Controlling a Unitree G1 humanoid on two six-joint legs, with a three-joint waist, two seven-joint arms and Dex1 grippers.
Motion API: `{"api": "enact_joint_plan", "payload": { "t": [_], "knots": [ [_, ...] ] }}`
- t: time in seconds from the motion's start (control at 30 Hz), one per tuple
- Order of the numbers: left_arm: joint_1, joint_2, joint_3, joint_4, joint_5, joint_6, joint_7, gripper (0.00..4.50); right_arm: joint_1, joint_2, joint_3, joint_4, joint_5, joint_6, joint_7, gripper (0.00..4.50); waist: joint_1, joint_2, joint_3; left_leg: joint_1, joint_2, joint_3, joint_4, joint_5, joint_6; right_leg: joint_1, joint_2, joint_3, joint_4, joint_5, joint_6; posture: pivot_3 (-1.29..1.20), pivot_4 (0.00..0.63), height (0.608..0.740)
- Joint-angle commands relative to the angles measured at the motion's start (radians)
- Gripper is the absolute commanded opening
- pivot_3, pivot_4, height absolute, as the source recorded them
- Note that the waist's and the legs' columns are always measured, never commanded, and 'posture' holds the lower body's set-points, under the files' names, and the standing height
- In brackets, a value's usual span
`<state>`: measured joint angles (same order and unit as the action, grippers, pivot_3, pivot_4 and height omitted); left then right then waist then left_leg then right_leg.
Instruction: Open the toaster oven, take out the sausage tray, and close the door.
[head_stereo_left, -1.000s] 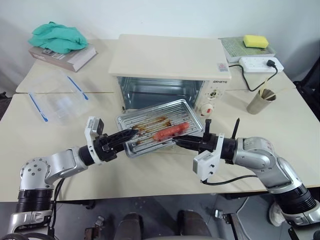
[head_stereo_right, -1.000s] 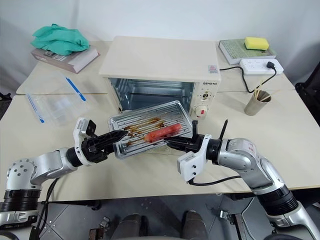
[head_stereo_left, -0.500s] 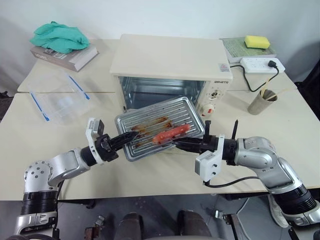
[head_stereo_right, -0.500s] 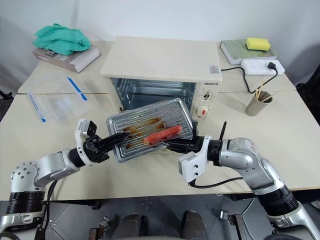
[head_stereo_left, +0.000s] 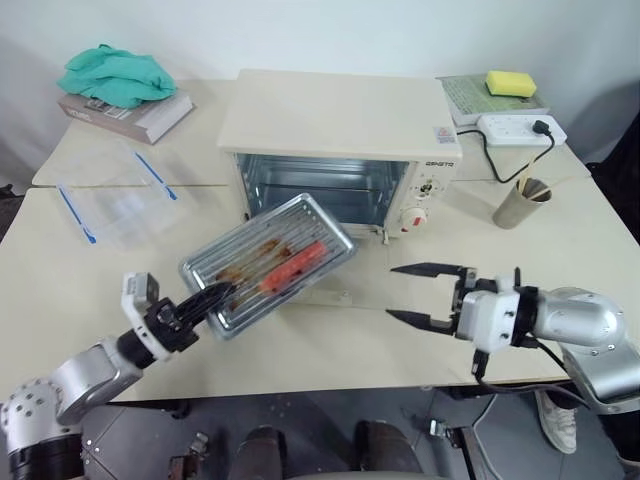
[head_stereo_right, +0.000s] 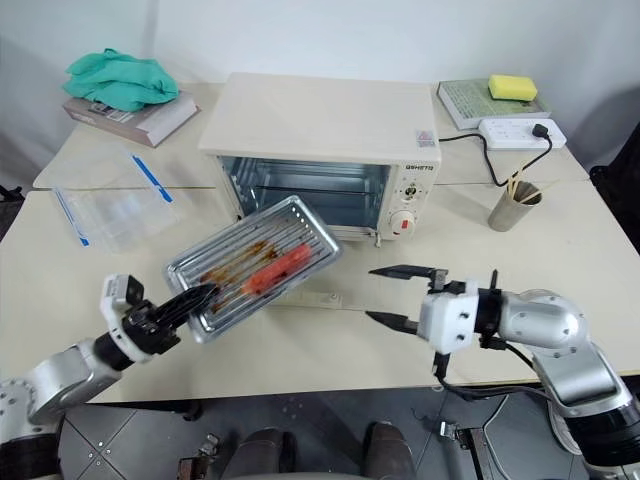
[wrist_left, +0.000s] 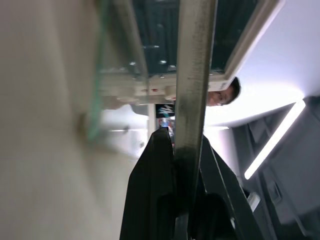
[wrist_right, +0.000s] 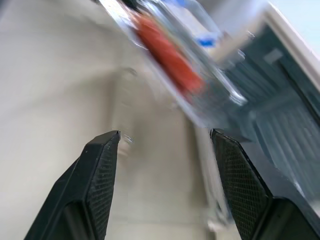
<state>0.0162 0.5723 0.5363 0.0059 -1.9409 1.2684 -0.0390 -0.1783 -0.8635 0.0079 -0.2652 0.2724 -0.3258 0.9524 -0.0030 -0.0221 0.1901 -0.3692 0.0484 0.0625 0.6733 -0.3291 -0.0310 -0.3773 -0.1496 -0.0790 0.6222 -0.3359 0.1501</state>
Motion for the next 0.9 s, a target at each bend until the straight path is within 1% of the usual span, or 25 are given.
{"api": "enact_joint_plan", "payload": {
  "t": [0.03,0.07,0.2,0.27,0.3,0.43,0.6,0.67,0.77,0.9],
  "knots": [
    [0.142,0.015,0.118,-0.087,-0.031,0.010,-0.119,0.00,0.004,-0.011,-0.062,0.103,0.029,0.036,0.020,2.63,0.000,0.000,0.000,0.000,0.000,0.000,0.000,0.000,0.000,0.000,0.000,0.000,0.000,0.000,0.000,0.00,0.150,0.740],
    [0.192,0.016,0.147,-0.105,-0.031,0.008,-0.150,0.00,0.004,-0.010,-0.066,0.145,0.028,0.043,0.029,2.44,-0.003,-0.001,-0.001,0.000,0.000,0.000,0.000,0.000,0.000,0.000,0.000,0.000,0.000,0.000,0.000,0.00,0.150,0.740],
    [0.300,-0.017,0.231,-0.141,-0.031,-0.037,-0.222,0.00,-0.005,0.016,-0.046,0.244,-0.005,0.036,0.048,1.01,0.001,0.000,0.000,0.000,0.000,0.002,-0.001,-0.002,0.001,0.000,0.000,0.001,-0.002,0.000,-0.001,0.00,0.150,0.740],
    [0.352,-0.050,0.290,-0.140,-0.031,-0.064,-0.228,0.00,-0.015,0.037,-0.028,0.298,-0.028,0.034,0.049,0.31,0.002,0.000,0.000,0.000,0.000,0.001,0.000,-0.002,0.001,-0.001,0.000,0.001,-0.002,-0.001,-0.002,0.00,0.150,0.740],
    [0.371,-0.066,0.312,-0.141,-0.031,-0.077,-0.226,0.00,-0.021,0.045,-0.021,0.322,-0.042,0.024,0.049,0.05,0.001,0.000,0.000,0.000,0.000,0.001,0.001,-0.002,0.001,0.000,0.000,0.001,-0.002,-0.001,-0.002,0.00,0.150,0.740],
    [0.439,-0.177,0.398,-0.162,-0.031,-0.141,-0.203,0.00,-0.055,0.086,0.024,0.384,-0.071,0.065,0.057,0.05,-0.002,0.000,0.000,0.000,0.000,0.002,0.002,-0.004,0.001,0.000,0.000,0.002,-0.002,-0.001,-0.002,0.00,0.150,0.740],
    [0.403,-0.329,0.464,-0.187,-0.031,-0.266,-0.084,0.00,-0.090,0.146,0.077,0.396,-0.065,0.148,0.085,0.05,-0.001,0.000,0.000,0.000,0.001,0.002,0.003,-0.004,0.001,0.000,0.000,0.002,-0.002,-0.001,-0.002,0.00,0.150,0.740],
    [0.388,-0.357,0.464,-0.204,-0.031,-0.298,-0.040,0.00,-0.100,0.169,0.083,0.396,-0.060,0.151,0.093,0.05,0.003,0.000,0.000,-0.001,0.001,0.002,0.005,-0.005,0.001,0.000,0.000,0.001,-0.002,-0.001,-0.002,0.00,0.150,0.740],
    [0.359,-0.391,0.444,-0.223,-0.031,-0.339,0.016,0.00,-0.118,0.237,0.077,0.362,0.015,0.158,0.118,0.05,0.003,0.000,0.000,-0.001,0.001,0.001,0.007,-0.006,0.002,0.001,0.000,0.001,-0.002,-0.001,-0.002,0.00,0.150,0.740],
    [0.349,-0.371,0.428,-0.222,-0.031,-0.312,0.011,0.00,-0.140,0.274,0.025,0.259,0.127,0.218,0.122,0.05,0.001,0.000,0.000,-0.001,0.001,0.001,0.007,-0.007,0.002,0.001,0.000,0.001,-0.002,-0.001,-0.002,0.00,0.150,0.740]
  ]
}}
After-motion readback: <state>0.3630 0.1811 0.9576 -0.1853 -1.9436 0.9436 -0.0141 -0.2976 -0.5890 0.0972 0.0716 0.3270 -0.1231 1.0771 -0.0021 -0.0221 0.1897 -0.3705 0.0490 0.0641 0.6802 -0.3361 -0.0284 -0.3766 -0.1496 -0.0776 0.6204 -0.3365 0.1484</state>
